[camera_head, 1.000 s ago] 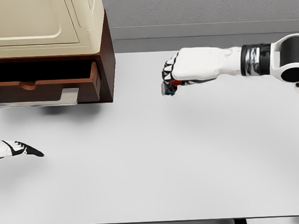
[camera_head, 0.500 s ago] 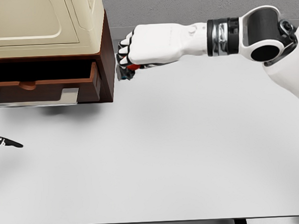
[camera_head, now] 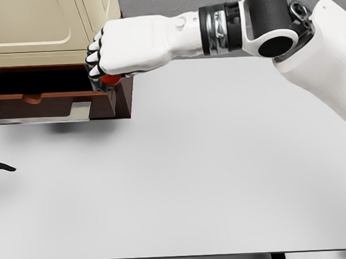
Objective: Open the cabinet drawer with left arm, and place a switch into the drawer with right arm
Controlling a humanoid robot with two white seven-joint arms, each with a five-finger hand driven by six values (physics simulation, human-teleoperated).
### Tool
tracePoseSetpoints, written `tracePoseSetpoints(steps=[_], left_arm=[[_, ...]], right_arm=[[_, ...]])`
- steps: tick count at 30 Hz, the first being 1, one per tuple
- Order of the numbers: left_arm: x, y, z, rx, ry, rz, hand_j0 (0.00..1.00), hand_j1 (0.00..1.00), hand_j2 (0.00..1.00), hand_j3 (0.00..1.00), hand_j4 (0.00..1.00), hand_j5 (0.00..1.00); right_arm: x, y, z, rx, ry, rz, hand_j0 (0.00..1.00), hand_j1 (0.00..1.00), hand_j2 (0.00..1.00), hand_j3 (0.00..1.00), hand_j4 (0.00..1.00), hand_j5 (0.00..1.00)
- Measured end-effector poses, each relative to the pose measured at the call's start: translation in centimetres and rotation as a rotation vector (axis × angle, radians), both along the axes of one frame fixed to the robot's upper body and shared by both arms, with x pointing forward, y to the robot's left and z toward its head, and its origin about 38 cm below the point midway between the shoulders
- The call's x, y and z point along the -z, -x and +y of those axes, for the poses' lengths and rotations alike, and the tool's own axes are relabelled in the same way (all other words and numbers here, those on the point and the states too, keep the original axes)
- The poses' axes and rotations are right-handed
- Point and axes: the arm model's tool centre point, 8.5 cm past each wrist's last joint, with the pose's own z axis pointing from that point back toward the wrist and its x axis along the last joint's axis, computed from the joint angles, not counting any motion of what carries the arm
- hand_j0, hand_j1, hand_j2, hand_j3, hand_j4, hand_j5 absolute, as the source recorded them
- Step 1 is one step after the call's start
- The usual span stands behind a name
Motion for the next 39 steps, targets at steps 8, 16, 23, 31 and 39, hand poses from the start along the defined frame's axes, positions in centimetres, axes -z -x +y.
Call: tracePoseSetpoints(steps=[8, 16, 23, 31, 39], left_arm=[[-0.1, 0.0, 0.1, -0.001, -0.002, 0.0, 1.0, 1.0, 1.0, 1.0, 1.0, 1.0], [-0.1, 0.0, 0.1, -0.003, -0.004, 0.0, 1.0, 1.0, 1.0, 1.0, 1.0, 1.0], [-0.1, 0.1, 0.1, -0.002, -0.004, 0.001, 1.0, 1.0, 1.0, 1.0, 1.0, 1.0], [-0.1, 0.1, 0.1, -0.002, -0.004, 0.001, 1.0, 1.0, 1.0, 1.0, 1.0, 1.0], [-0.1, 0.1, 0.1, -0.001, -0.005, 0.001, 1.0, 1.0, 1.0, 1.0, 1.0, 1.0]], right_arm=[[-0.5, -1.5, 4.0, -0.011, 0.006, 0.038, 0.43, 0.43, 0.43, 0.43, 0.43, 0.43], [0.5, -3.7, 6.5, 0.029, 0.024, 0.101, 0.43, 0.43, 0.43, 0.43, 0.43, 0.43], [1.2, -4.5, 8.4, 0.045, 0.034, 0.135, 0.43, 0.43, 0.43, 0.43, 0.43, 0.43], [2.1, -6.2, 9.4, 0.101, 0.058, 0.161, 0.43, 0.43, 0.43, 0.43, 0.43, 0.43], [3.2, -7.8, 9.1, 0.164, 0.089, 0.17, 0.44, 0.44, 0.44, 0.44, 0.44, 0.44]])
